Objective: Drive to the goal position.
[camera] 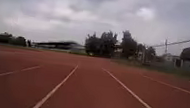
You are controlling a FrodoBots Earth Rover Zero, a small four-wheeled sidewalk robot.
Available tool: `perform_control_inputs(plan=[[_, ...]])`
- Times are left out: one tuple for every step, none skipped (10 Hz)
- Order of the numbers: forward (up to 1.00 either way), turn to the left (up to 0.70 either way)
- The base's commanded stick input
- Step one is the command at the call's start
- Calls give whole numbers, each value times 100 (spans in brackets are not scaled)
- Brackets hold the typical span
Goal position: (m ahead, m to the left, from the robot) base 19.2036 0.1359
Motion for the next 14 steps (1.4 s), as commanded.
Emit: perform_control_inputs(plan=[[45,0],[45,0],[45,0],[45,0],[45,0],[45,0],[45,0],[45,0],[45,0],[45,0],[45,0],[45,0],[45,0],[45,0]])
